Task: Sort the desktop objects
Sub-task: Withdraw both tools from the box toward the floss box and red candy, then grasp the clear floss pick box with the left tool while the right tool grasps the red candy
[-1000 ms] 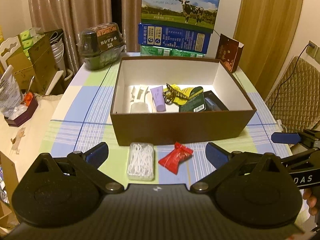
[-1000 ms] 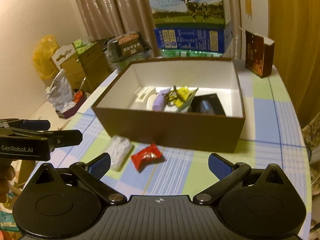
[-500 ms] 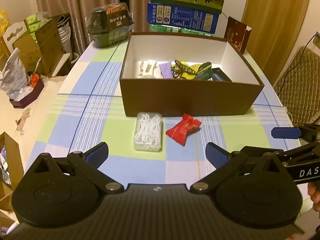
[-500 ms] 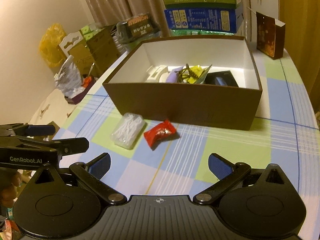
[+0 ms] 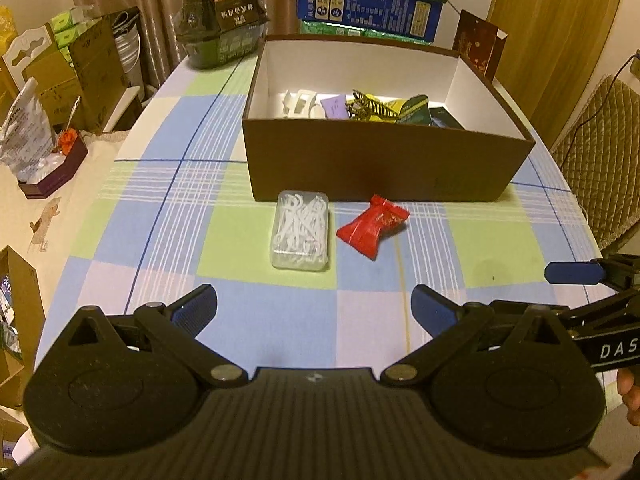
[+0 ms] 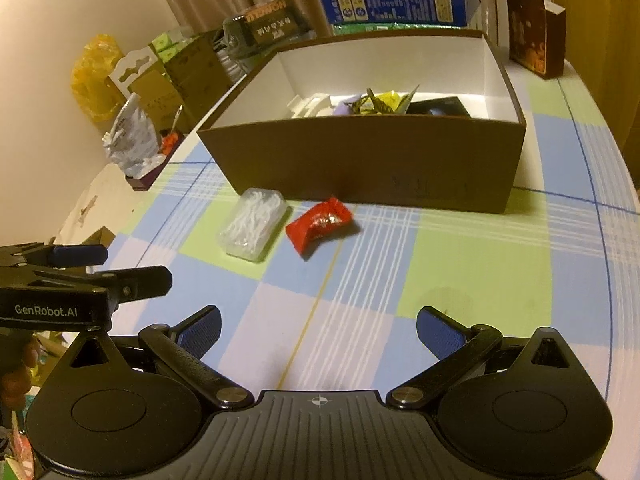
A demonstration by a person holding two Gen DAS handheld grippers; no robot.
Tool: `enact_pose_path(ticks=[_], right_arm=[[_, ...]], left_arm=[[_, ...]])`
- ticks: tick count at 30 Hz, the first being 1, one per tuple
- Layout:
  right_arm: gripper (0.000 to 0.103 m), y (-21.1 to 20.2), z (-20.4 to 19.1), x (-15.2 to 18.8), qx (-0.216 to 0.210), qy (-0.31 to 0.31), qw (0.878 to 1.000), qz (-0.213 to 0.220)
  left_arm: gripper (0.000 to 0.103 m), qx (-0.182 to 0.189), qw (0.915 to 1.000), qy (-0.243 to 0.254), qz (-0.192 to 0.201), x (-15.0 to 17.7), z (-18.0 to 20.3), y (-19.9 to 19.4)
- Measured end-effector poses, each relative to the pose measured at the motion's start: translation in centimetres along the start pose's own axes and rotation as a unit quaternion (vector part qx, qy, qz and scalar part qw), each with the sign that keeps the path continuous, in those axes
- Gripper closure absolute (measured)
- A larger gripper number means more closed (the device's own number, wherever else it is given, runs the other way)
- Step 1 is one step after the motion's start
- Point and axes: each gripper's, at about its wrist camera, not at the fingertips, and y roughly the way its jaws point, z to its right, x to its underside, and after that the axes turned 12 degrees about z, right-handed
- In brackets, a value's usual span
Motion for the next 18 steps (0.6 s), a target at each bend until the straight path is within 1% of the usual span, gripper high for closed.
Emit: enact_pose_path(ticks=[9, 18], right_arm=[[0.002, 1.6, -0.9, 0.2, 0.014, -0.025, 1.000, 0.006], [0.002, 4.0, -1.4, 0.4, 0.013, -0.023, 1.000, -0.012]], left_arm=[[0.001, 0.000, 0.9998, -0.006, -0.021, 0.7, -0.7, 1.2], [0.001, -0.002, 0.9992, -0.007, -0.040, 1.1, -2.2, 2.9]])
